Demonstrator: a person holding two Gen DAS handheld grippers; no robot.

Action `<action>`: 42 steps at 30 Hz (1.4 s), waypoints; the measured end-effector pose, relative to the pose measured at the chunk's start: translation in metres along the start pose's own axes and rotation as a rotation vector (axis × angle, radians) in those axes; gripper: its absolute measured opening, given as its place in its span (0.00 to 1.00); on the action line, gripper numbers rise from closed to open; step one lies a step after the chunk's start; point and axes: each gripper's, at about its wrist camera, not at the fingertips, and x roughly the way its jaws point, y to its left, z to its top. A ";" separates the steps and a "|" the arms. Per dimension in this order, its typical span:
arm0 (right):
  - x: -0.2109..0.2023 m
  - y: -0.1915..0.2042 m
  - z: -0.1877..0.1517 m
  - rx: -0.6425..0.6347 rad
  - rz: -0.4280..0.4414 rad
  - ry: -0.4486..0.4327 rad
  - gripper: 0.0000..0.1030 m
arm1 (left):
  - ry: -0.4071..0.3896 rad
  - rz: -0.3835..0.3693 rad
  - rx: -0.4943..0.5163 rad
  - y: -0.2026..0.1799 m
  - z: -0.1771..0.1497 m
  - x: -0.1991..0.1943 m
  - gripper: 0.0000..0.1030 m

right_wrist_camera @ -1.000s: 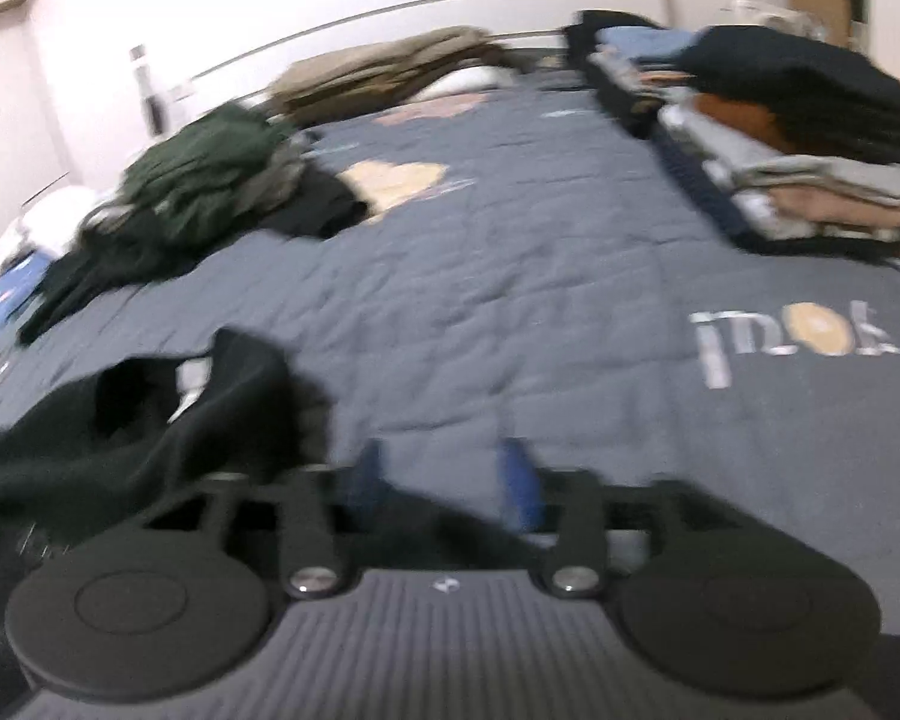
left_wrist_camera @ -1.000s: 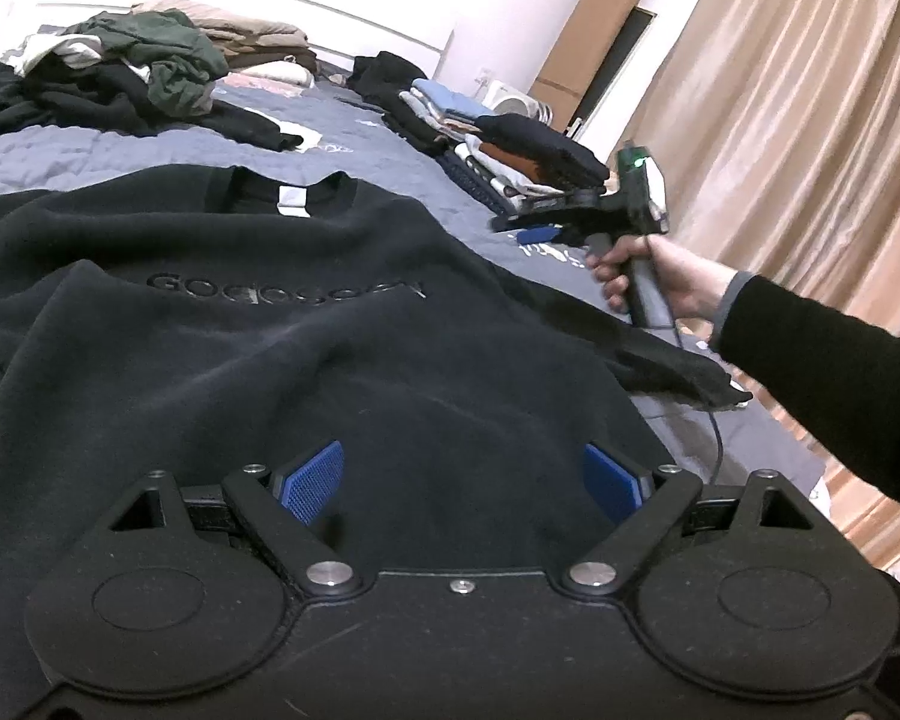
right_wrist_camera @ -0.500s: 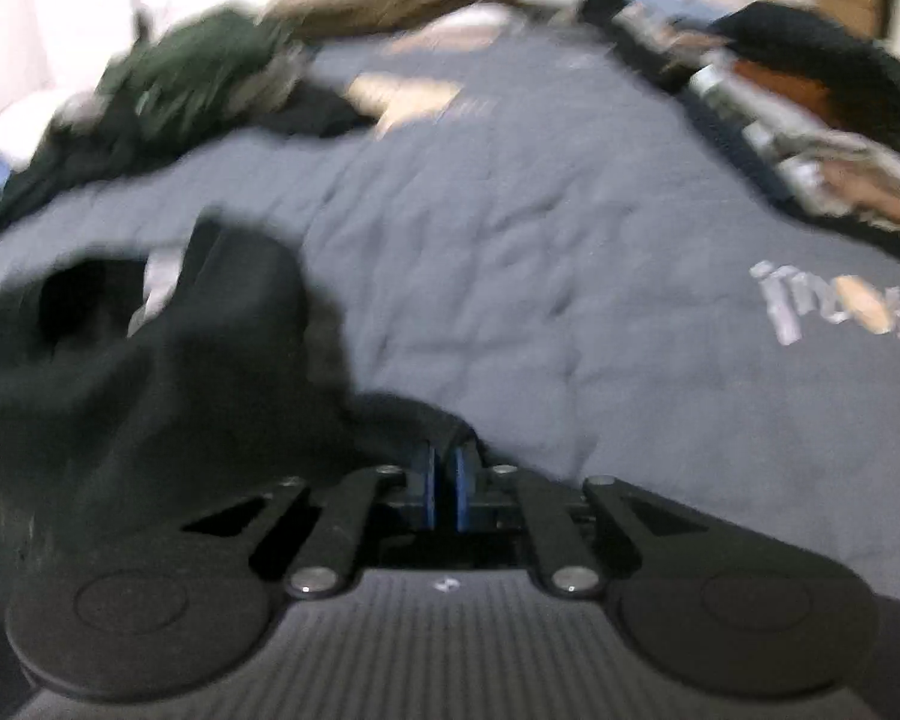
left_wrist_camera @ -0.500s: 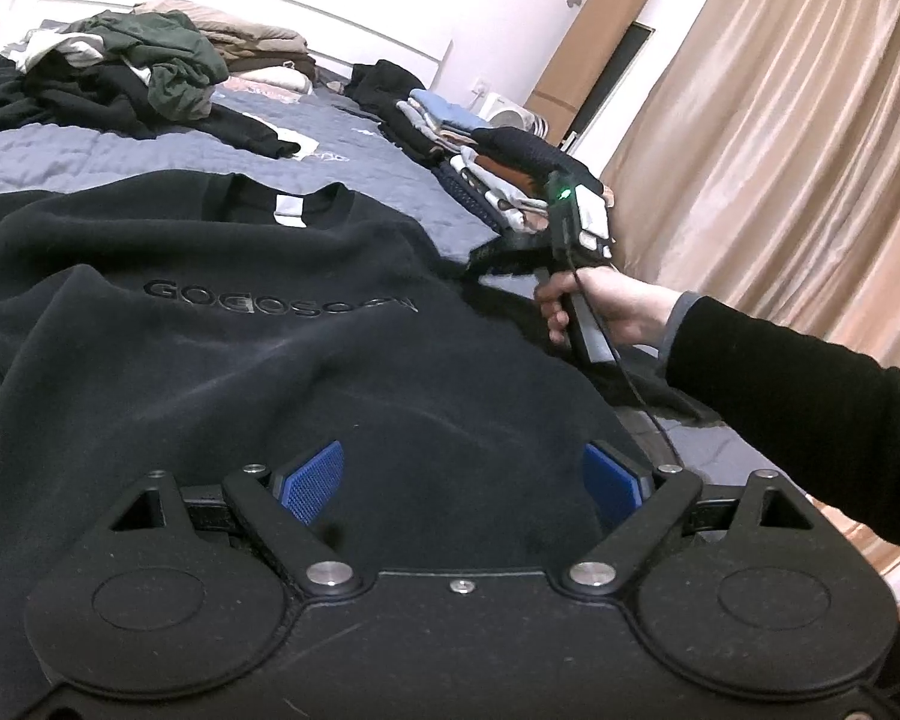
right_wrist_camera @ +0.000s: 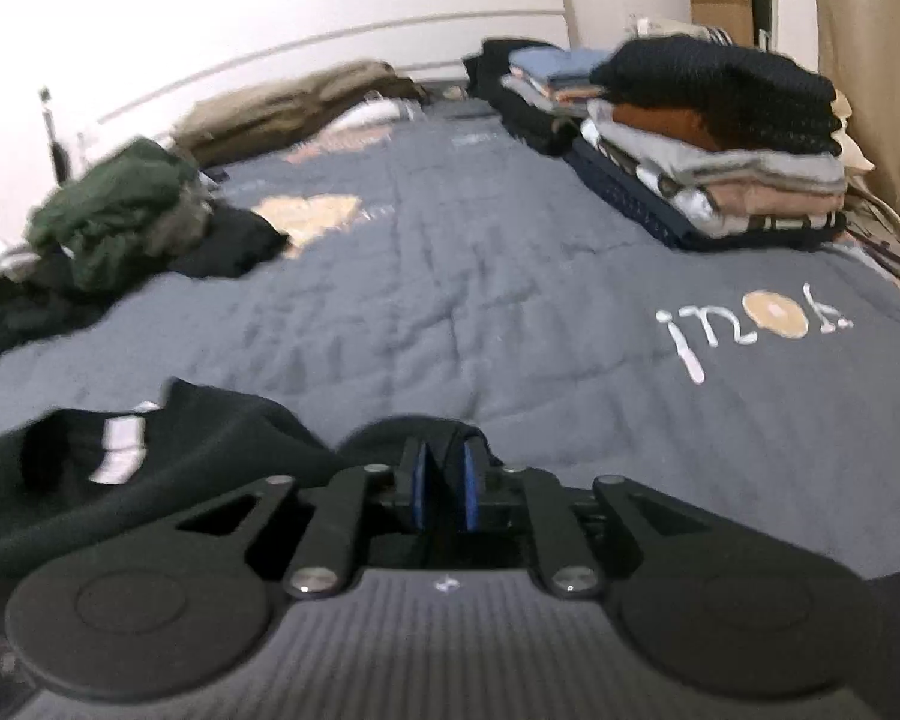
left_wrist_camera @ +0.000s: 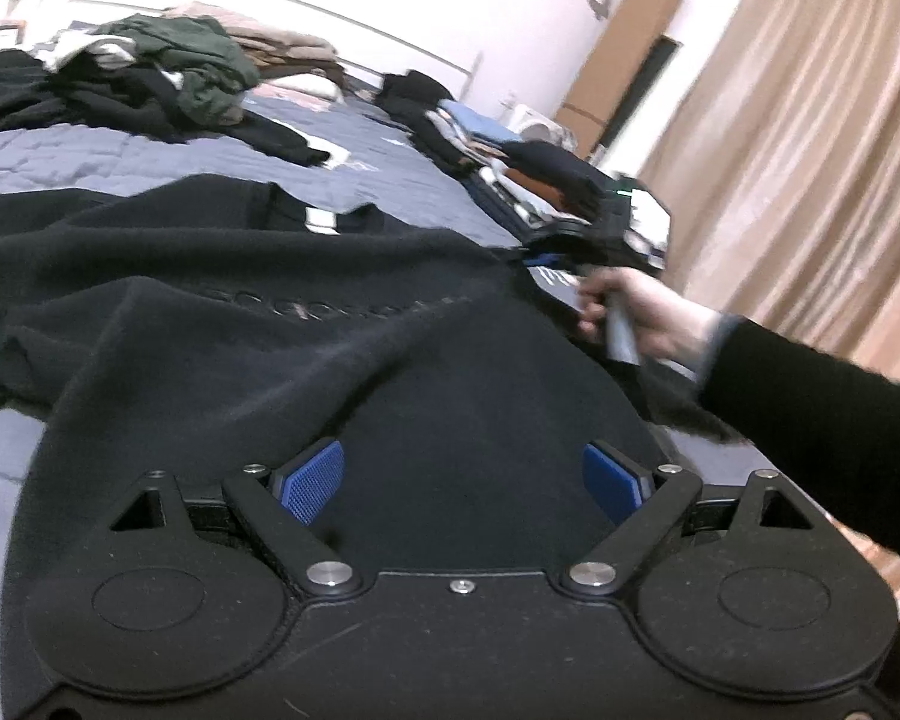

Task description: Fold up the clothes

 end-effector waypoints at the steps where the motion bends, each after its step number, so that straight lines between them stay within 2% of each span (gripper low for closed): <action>1: -0.014 0.000 0.001 0.014 0.028 -0.007 0.22 | -0.009 0.011 -0.005 0.002 0.002 -0.002 0.84; 2: -0.030 -0.001 0.002 0.030 0.065 -0.016 0.25 | -0.019 0.024 -0.009 0.003 0.003 -0.004 0.84; 4: -0.065 -0.002 0.000 0.069 0.114 -0.039 0.41 | -0.039 0.047 -0.019 0.006 0.007 -0.008 0.84; 9: -0.151 0.001 -0.029 0.182 0.212 -0.087 0.48 | -0.102 0.097 -0.044 0.014 0.017 -0.026 0.84; 13: -0.201 0.021 -0.065 0.229 0.281 -0.105 0.50 | -0.150 0.152 -0.078 0.026 0.020 -0.043 0.84; 16: -0.223 0.043 -0.091 0.239 0.334 -0.091 0.52 | -0.172 0.199 -0.121 0.040 0.020 -0.057 0.84; 22: -0.219 0.085 -0.129 0.200 0.430 -0.021 0.54 | -0.210 0.285 -0.251 0.083 0.017 -0.084 0.84; 27: -0.209 0.117 -0.147 0.199 0.535 0.046 0.54 | -0.208 0.294 -0.385 0.125 0.012 -0.088 0.82; 31: -0.204 0.140 -0.156 0.179 0.599 0.084 0.54 | -0.205 0.298 -0.486 0.157 0.009 -0.090 0.76; 35: -0.200 0.148 -0.165 0.149 0.607 0.109 0.54 | -0.208 0.273 -0.517 0.178 0.015 -0.083 0.71; 37: -0.198 0.149 -0.168 0.142 0.606 0.116 0.54 | -0.219 0.307 -0.542 0.195 0.021 -0.082 0.71; 42: -0.193 0.145 -0.169 0.166 0.608 0.113 0.54 | -0.241 0.396 -0.744 0.258 0.012 -0.089 0.73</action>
